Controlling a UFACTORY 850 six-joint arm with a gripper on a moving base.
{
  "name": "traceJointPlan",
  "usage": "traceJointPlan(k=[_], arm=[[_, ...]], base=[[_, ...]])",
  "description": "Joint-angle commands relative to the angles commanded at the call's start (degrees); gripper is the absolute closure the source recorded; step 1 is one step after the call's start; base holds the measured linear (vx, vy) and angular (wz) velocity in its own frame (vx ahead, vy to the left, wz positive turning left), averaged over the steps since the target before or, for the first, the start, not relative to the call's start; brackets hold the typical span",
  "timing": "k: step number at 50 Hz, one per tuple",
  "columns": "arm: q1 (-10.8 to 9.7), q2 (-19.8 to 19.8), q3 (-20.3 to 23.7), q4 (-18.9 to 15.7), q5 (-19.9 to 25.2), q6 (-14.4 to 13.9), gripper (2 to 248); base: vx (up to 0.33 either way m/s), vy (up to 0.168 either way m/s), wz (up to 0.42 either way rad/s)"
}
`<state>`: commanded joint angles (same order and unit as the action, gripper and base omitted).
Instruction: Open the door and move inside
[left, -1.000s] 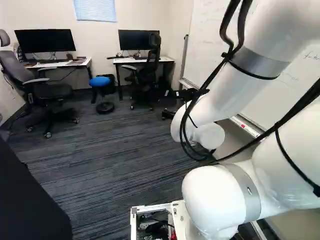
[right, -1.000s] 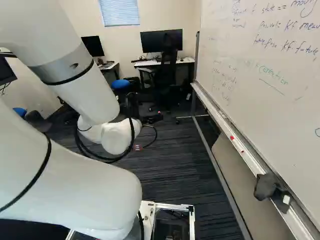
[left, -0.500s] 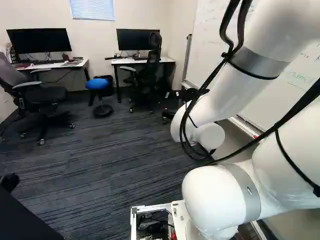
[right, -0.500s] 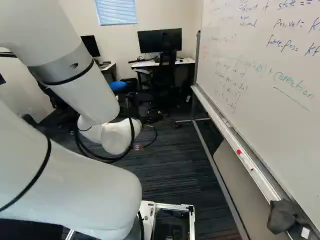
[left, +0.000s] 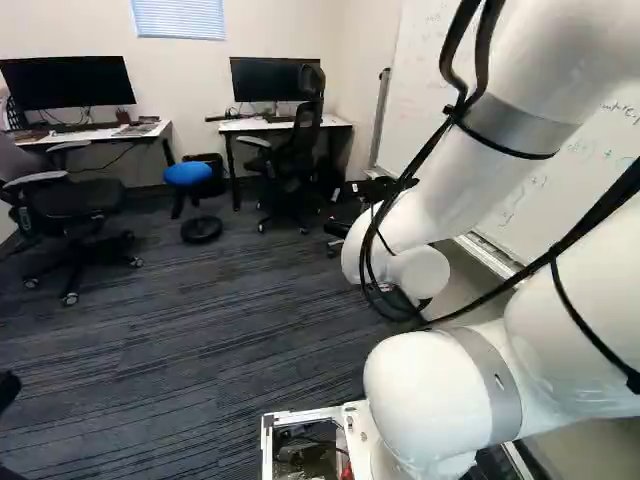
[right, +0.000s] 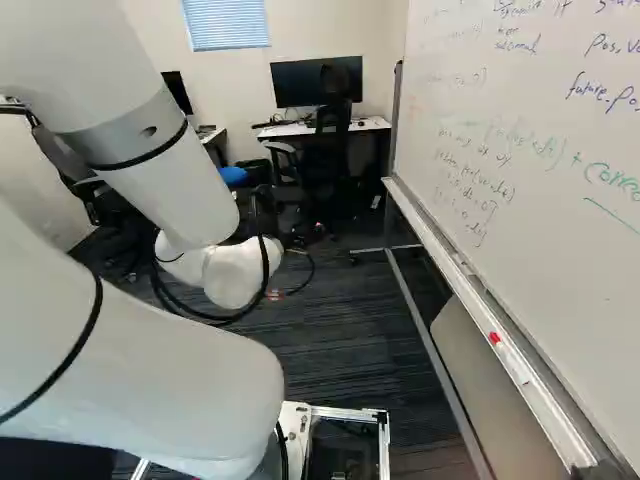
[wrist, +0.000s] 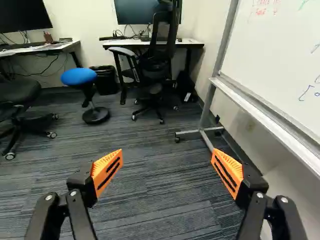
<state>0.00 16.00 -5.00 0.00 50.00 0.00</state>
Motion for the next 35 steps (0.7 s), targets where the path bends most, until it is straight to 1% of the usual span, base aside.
traceJointPlan(k=[35], arm=[[0.00, 0.00, 0.00, 0.00, 0.00, 0.00, 3]], base=[[0.202, 0.008, -0.010]])
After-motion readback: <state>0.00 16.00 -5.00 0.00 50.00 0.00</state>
